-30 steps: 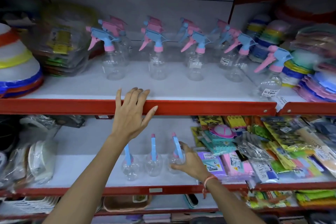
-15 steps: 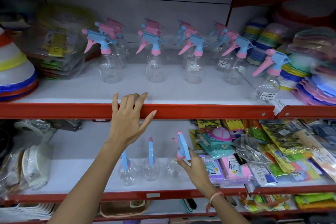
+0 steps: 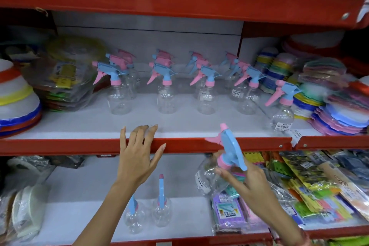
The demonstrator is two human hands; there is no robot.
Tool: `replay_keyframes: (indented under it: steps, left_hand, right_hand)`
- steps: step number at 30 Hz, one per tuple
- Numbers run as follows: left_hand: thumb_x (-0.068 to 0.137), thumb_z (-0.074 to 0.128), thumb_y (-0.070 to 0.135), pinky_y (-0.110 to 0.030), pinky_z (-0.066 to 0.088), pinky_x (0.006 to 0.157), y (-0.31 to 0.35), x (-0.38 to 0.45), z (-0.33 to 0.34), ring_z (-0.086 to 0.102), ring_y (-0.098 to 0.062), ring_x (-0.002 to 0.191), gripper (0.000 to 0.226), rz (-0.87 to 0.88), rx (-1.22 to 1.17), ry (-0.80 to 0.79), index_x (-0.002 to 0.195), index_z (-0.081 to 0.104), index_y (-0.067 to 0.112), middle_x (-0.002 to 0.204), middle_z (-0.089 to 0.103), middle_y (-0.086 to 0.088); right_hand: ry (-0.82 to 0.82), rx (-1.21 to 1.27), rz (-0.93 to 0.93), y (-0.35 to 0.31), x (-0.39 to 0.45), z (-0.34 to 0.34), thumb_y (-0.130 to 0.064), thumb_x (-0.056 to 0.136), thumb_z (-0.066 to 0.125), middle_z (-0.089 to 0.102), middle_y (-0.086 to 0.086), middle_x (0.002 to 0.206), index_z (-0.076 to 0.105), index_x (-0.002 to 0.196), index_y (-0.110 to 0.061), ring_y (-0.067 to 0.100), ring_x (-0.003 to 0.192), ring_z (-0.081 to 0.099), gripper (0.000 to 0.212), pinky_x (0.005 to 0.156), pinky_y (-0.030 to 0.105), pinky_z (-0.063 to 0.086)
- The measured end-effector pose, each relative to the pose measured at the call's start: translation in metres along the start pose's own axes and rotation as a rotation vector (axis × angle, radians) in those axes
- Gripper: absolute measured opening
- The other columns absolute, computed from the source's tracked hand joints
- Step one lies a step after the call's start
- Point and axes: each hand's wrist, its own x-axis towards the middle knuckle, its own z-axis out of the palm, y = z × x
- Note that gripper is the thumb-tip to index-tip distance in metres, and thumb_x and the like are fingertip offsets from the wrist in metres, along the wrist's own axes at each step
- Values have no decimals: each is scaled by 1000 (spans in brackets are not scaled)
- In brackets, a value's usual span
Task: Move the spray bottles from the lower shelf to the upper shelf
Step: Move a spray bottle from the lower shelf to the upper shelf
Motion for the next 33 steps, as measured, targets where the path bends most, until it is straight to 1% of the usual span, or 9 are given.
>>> replay_keyframes:
  steps: [3, 5, 6, 10, 15, 19, 25, 29, 33]
  left_hand:
    - [95, 40, 52, -56, 20, 118, -1, 1, 0, 55, -28, 119, 55, 5, -8, -8, 137, 50, 17, 126, 61, -10]
    - [95, 39, 53, -57, 21, 118, -2, 1, 1, 54, -28, 122, 56, 9, -15, -16, 137, 50, 18, 128, 60, -9]
    - [95, 39, 53, -57, 20, 118, -3, 1, 1, 54, -28, 124, 56, 10, -20, -23, 138, 50, 18, 130, 60, -9]
    - [95, 38, 54, -57, 19, 118, -4, 2, 1, 52, -29, 130, 57, 15, -29, -42, 138, 49, 20, 134, 59, -9]
    - [96, 35, 55, -54, 16, 120, -5, 2, -1, 51, -27, 130, 57, 16, -34, -59, 139, 49, 21, 135, 59, -7]
    - [96, 34, 56, -54, 16, 119, -5, 4, -2, 51, -27, 131, 58, 17, -32, -79, 140, 48, 22, 136, 58, -6]
    - [96, 32, 57, -55, 19, 119, -5, 3, -2, 52, -27, 130, 59, 10, -33, -74, 140, 48, 22, 136, 59, -7]
    - [96, 32, 57, -55, 19, 119, -4, 4, -2, 51, -27, 131, 59, 9, -32, -75, 140, 48, 22, 137, 58, -7]
    - [96, 33, 57, -55, 18, 119, -4, 4, -1, 50, -27, 132, 59, 8, -34, -76, 140, 48, 22, 138, 58, -7]
  right_hand:
    - [65, -5, -71, -24, 22, -23, -54, 80, 58, 70, -24, 80, 68, 108, -24, -4, 65, 62, 43, 61, 10, 46]
    - [119, -29, -94, -31, 38, -33, -48, 84, 61, 66, -24, 67, 66, 99, -22, -4, 57, 57, 31, 58, 8, 41]
    - [141, -31, -97, -32, 47, -38, -46, 86, 61, 66, -23, 66, 65, 97, -21, -3, 59, 59, 28, 62, 9, 42]
    - [203, -12, -64, -32, 83, -46, -43, 89, 59, 71, -6, 109, 61, 115, -17, 12, 102, 67, 37, 90, 31, 54]
    - [221, -234, -38, -15, 123, -38, -40, 93, 56, 73, 9, 100, 48, 126, -14, 31, 69, 65, 42, 65, 38, 48]
    - [184, -295, 8, 3, 139, -30, -40, 93, 55, 70, 15, 99, 46, 122, -14, 32, 72, 64, 40, 71, 48, 52]
    - [165, -291, 32, 9, 149, -22, -35, 94, 55, 65, 17, 110, 50, 118, -6, 36, 93, 64, 38, 76, 45, 51]
    - [198, -212, 38, 12, 149, -17, -35, 92, 58, 52, 13, 120, 48, 125, -9, 28, 106, 59, 43, 75, 29, 38]
    - [334, -209, 82, 14, 140, -4, -49, 69, 78, 43, 17, 127, 37, 133, -7, 31, 115, 46, 87, 89, 40, 45]
